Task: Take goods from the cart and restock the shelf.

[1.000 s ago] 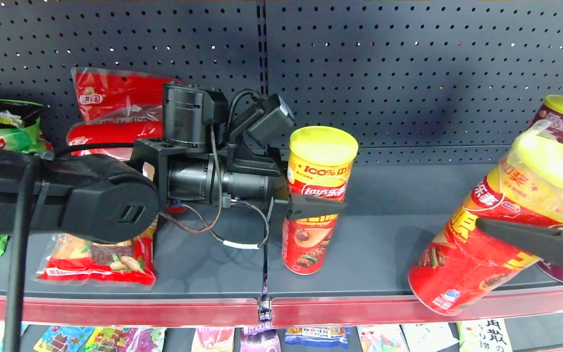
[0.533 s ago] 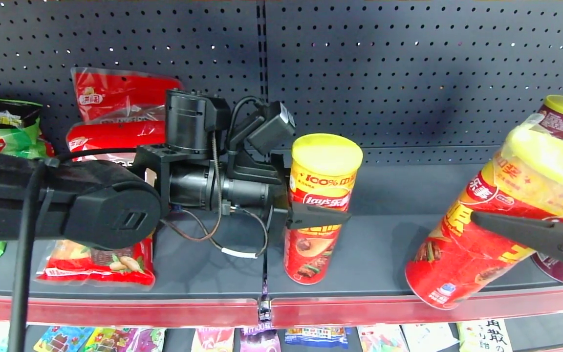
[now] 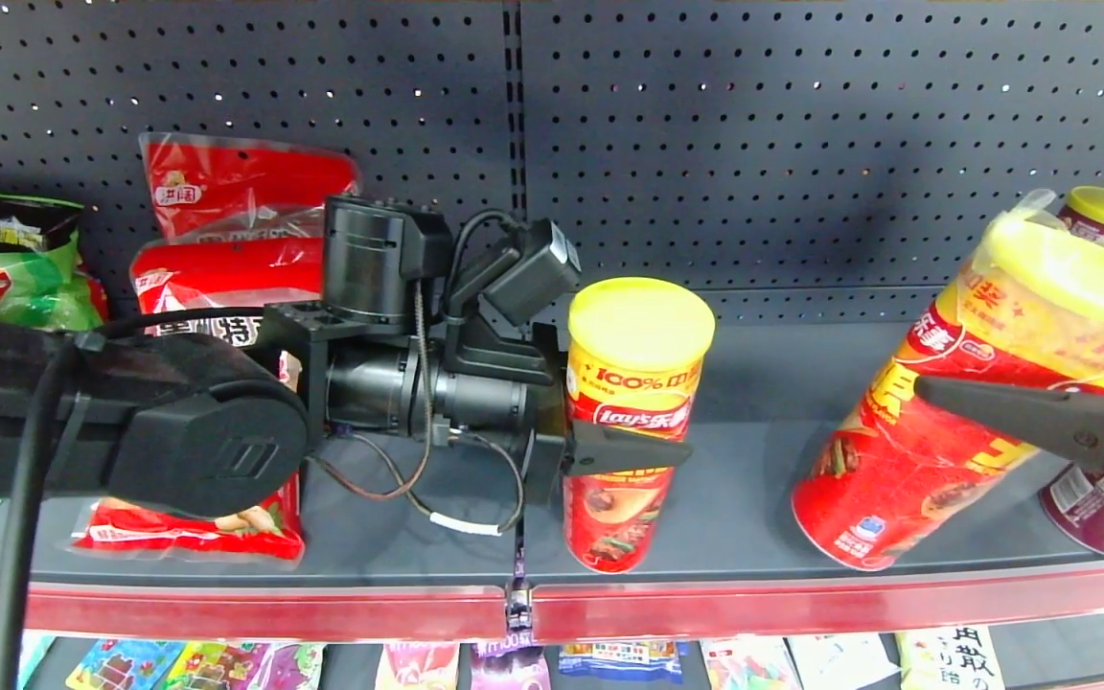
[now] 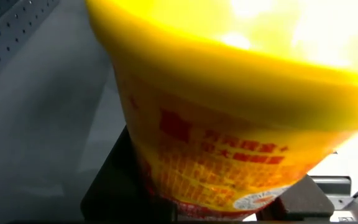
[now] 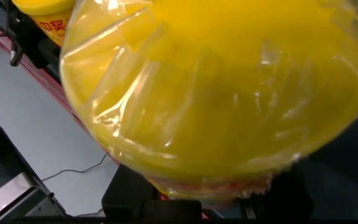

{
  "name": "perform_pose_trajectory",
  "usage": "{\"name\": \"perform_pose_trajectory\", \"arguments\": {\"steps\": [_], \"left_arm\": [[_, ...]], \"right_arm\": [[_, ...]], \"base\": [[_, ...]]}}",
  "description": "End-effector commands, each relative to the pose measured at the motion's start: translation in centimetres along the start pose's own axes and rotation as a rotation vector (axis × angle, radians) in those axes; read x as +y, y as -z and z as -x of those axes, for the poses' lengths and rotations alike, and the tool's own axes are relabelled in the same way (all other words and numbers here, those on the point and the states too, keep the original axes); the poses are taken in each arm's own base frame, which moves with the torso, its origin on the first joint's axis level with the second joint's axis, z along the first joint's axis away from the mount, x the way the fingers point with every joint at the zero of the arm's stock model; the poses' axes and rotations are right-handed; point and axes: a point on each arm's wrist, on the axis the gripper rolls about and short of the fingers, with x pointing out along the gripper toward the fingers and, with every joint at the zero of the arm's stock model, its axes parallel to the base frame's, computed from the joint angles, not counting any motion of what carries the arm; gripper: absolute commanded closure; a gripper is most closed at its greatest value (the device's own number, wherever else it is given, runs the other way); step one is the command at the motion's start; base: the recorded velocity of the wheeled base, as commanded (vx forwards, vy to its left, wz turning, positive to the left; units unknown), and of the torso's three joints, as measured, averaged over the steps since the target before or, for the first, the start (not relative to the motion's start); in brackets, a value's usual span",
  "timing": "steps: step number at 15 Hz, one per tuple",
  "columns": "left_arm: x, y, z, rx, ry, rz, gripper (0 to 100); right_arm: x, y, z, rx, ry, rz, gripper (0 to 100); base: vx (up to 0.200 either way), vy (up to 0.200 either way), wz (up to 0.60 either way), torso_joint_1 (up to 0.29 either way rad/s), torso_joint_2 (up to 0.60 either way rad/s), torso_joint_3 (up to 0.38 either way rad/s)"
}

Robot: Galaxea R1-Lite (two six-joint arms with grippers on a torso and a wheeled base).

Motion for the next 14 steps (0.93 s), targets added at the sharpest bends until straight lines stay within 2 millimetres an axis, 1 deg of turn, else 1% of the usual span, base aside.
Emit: {"name": "perform_pose_trajectory", "arguments": {"steps": [1,4,9,13,14], "left_arm": [[-0.2,-0.1,0.2,-0.001,-0.001,0.009,100],[-0.5,-0.6,0.4,-0.01,0.001,0.036,100],[-0.7,0.3,0.4,0.012,0.001,0.053,100],[-0.4,0.5,0.2,-0.01,-0.007,0.025,100],[0.1,0.6,-0.3,-0.034,-0.014,-0.005,100]], "right_arm": [[-0.3,-0.1,-0.7,0.014,0.002,-0.005,100],[-0.4,0.0,-0.9,0.022,0.002,-0.007,100],[-0.4,-0.3,-1.1,0.019,0.002,-0.006,100],[-0.5,-0.4,-1.2,0.016,0.002,-0.005,100],[-0.5,-0.3,-1.3,0.02,0.002,-0.007,100]], "base": [[0.0,0.0,0.0,0.0,0.0,0.0],[0.0,0.0,0.0,0.0,0.0,0.0],[0.0,0.0,0.0,0.0,0.0,0.0],[0.0,0.0,0.0,0.0,0.0,0.0],[0.0,0.0,0.0,0.0,0.0,0.0]]}}
